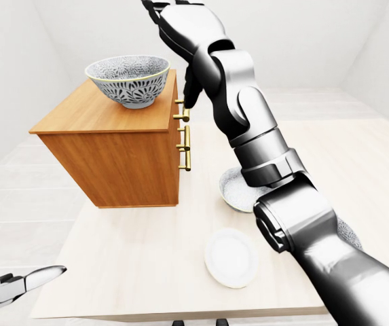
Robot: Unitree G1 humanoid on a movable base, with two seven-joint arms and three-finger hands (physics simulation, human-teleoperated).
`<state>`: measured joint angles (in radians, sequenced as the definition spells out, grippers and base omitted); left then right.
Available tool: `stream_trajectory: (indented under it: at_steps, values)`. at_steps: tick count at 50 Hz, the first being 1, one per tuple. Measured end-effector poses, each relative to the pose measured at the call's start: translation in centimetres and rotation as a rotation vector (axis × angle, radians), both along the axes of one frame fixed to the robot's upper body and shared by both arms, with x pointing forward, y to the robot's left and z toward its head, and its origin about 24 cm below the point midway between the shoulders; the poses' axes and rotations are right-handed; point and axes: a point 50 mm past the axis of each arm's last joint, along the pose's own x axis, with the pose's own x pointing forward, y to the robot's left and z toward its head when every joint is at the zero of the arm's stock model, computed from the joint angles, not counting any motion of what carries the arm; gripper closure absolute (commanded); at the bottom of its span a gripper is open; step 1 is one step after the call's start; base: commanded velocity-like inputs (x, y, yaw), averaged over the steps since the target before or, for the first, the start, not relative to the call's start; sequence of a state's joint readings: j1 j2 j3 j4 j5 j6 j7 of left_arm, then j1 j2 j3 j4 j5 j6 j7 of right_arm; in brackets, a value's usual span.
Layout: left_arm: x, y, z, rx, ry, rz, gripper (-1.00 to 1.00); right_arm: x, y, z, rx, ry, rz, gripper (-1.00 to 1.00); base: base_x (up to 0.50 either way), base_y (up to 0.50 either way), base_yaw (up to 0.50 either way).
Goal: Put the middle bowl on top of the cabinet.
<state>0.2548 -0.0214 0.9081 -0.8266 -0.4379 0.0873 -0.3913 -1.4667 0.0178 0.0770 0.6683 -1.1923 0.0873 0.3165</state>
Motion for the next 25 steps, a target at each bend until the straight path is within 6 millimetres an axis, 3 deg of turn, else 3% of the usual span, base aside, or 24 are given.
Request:
stream_trajectory:
  at_steps: [25]
  values:
    - [-0.1, 0.3, 0.3, 0.004, -0.018, 0.002, -1.0, 3.0, -3.7, 0.2, 0.035, 0.028, -0.144, -1.0, 0.0, 0.0, 0.0]
